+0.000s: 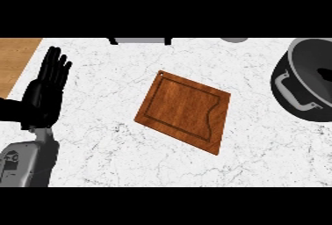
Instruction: Pick the lemon from the cutting board and place it in the pot
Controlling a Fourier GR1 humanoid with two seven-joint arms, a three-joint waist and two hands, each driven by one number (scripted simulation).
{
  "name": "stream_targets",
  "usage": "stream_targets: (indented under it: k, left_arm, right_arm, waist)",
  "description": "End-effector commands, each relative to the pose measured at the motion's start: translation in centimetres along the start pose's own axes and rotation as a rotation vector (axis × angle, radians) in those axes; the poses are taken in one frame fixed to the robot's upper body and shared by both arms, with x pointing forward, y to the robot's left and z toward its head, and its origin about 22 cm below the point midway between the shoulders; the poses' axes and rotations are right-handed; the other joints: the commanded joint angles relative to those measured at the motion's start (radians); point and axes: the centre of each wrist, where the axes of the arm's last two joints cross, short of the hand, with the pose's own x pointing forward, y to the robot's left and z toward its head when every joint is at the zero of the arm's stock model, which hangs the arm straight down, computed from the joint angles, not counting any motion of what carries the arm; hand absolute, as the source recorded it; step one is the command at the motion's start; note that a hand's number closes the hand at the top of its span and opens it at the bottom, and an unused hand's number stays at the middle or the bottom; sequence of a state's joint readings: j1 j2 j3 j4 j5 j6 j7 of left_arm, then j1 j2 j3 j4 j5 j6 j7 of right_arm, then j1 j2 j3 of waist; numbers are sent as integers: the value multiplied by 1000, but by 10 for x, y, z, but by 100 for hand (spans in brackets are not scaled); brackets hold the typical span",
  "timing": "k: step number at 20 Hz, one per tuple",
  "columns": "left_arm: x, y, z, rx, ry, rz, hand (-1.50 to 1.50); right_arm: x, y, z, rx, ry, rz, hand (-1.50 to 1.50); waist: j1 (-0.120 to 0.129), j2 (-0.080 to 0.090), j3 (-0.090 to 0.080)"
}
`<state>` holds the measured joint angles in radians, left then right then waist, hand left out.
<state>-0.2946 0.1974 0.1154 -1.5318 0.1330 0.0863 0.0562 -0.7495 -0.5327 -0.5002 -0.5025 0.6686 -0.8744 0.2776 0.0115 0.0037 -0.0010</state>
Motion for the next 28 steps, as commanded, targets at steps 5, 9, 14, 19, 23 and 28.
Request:
stream_targets:
  k: [5,9,14,19,23,28]
  left_arm:
    - [0,-12,3,9,10,-5,0]
    - [0,14,7,11,12,-31,0]
    - [-4,16,3,28,-7,-8,0]
    - [1,-6,16,24,-1,-2,0]
    - [-2,16,9,8,3,4,0]
    - [-3,24,-4,-1,1,-2,0]
  right_arm:
    - [-18,-19,-4,-170,45,-247,-150]
    - [-45,-40,1,-198,10,-302,-150]
    - [-72,-80,-6,-231,-13,-359,-150]
    - [-125,-140,-4,-258,-11,-349,-150]
    - [-145,-153,15,-258,1,-355,-150]
    - [-181,-178,20,-285,1,-343,-150]
  waist:
    - [-12,-3,2]
    - [-21,-7,1]
    - [-22,-6,0]
    - [-27,-8,1]
    - [-18,-5,1]
    - [-19,-4,1]
